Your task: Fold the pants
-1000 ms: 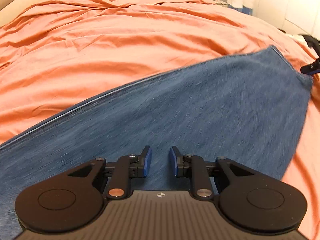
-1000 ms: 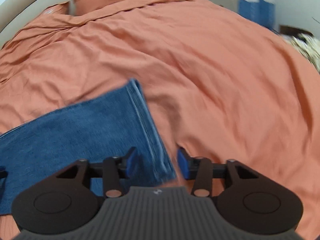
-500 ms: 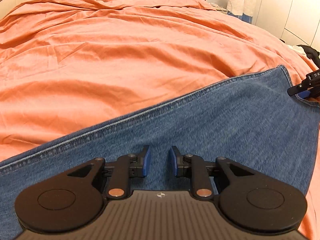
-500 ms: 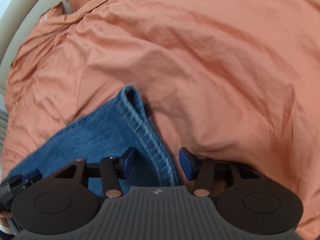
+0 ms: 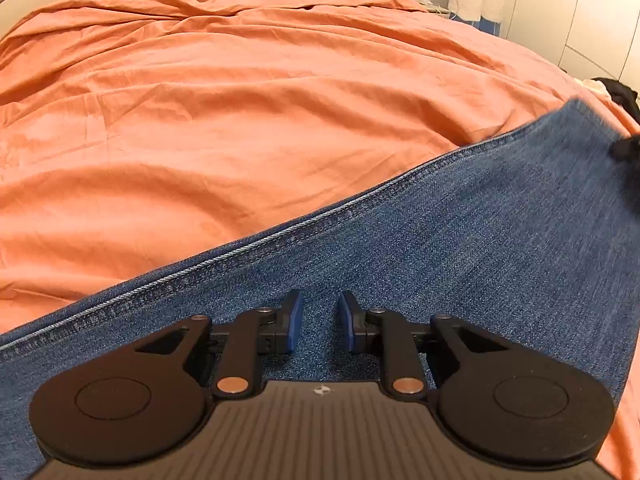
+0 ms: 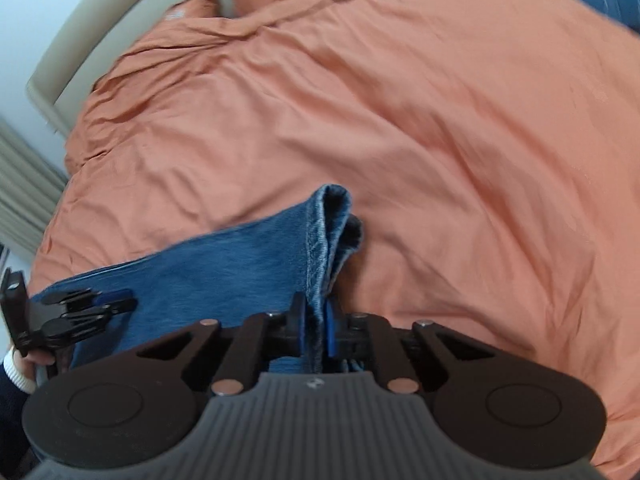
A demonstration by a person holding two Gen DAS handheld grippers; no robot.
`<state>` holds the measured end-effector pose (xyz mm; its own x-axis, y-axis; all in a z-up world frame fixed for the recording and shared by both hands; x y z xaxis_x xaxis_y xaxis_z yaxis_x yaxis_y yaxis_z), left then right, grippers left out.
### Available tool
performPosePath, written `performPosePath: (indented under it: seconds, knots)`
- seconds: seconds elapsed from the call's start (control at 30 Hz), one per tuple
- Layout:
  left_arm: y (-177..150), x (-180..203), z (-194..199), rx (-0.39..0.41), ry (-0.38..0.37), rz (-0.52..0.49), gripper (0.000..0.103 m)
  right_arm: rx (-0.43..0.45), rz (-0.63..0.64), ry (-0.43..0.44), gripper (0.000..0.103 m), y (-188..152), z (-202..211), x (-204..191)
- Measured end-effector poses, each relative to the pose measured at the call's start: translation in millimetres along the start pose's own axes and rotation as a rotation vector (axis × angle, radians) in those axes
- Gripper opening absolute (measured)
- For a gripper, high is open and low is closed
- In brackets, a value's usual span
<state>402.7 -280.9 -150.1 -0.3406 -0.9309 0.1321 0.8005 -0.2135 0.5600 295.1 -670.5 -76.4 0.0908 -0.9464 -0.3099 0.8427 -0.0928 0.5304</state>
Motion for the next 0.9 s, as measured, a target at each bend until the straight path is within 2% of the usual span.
performPosePath:
  seconds: [0.13,0.23,0.4,0.53,0.7,0.9]
  knots:
    - [2,1,11,0.004,0.013,0.035,0.023,0.007,0.065,-0.046,0.005,21,21,-34]
    - [1,-3,34,0.025,-0.019,0.069,0.023,0.004,0.080,-0.076,0.005,37,37,-60]
    - [-9,-11,89,0.091,-0.021,0.008,0.023,-0.023,0.121,-0.126,0.005,64,55,-122]
    - [-22,-29,128,0.121,-0.003,-0.001,0.023,-0.003,0.164,-0.112,0.004,83,60,-187]
    - [-42,-64,166,0.136,0.028,0.030,0.023,-0.002,0.231,-0.063,0.004,94,40,-280]
    - [-73,-119,188,0.134,0.004,0.170,0.023,-0.033,0.253,0.049,0.004,81,-23,-378]
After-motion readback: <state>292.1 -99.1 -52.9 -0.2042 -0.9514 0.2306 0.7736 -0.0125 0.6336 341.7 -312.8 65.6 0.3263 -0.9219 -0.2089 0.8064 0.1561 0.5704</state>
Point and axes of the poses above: each gripper's, at about its wrist camera, not at the fingertips, and z roughly against the way its jaws point, x to its right, y to its top, the point moved 3 cm from there along -z, roughly the way its jaws point, and after that the axes turned 12 degrees about z, right-handed, at the moved point
